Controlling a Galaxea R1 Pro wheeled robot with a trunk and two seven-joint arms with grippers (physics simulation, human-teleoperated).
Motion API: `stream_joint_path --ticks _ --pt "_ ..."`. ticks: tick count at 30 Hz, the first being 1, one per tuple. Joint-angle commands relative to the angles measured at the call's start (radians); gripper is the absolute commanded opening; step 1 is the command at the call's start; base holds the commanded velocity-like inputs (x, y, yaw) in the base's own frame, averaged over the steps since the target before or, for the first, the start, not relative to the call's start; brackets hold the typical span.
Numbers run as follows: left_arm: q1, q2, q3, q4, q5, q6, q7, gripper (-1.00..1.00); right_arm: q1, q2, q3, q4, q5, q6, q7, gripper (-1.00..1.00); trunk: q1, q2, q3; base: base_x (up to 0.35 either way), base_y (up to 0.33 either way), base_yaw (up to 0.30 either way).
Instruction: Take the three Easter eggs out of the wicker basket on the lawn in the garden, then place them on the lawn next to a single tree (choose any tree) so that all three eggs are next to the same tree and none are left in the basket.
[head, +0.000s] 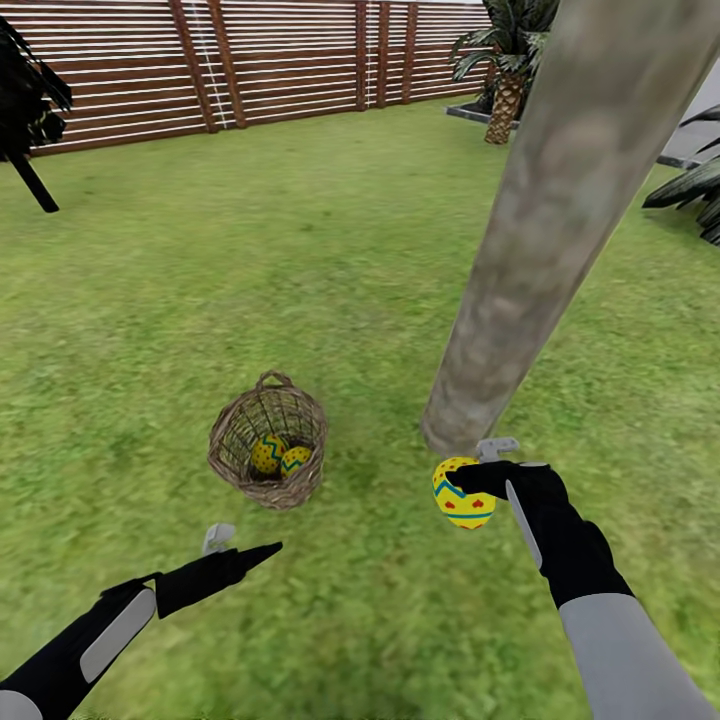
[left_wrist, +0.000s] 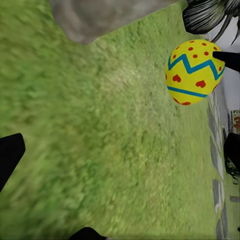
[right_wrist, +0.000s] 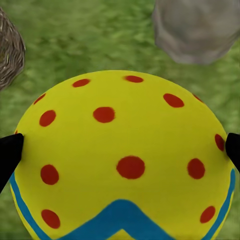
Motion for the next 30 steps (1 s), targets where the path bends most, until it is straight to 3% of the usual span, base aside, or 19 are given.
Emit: stream_joint_path --ticks 1,9,26,30 --pt "0.000 0.000 0.000 0.000 0.000 0.000 0.000 1.00 0.000 0.000 0.000 0.000 0.000 0.000 0.000 -1.00 0.000 0.000 -0.002 0.000 0.000 0.000" --pt "0.000 0.000 0.000 0.003 0.002 0.002 0.000 1.00 0.000 0.000 0.000 0.000 -0.001 -0.001 0.000 -1.00 0.000 0.000 -0.015 0.000 0.000 0.000" --pt "0.000 0.000 0.000 -0.008 0.003 0.006 -0.017 1.00 0.000 0.000 0.002 -0.002 0.000 -0.013 0.004 -1.00 0.065 -0.119 -0.089 0.000 0.000 0.000" --pt "0.000 0.000 0.000 -0.008 0.003 0.008 -0.018 1.00 0.000 0.000 0.004 0.012 -0.002 -0.076 0.003 -1.00 0.080 -0.147 -0.108 0.000 0.000 0.000"
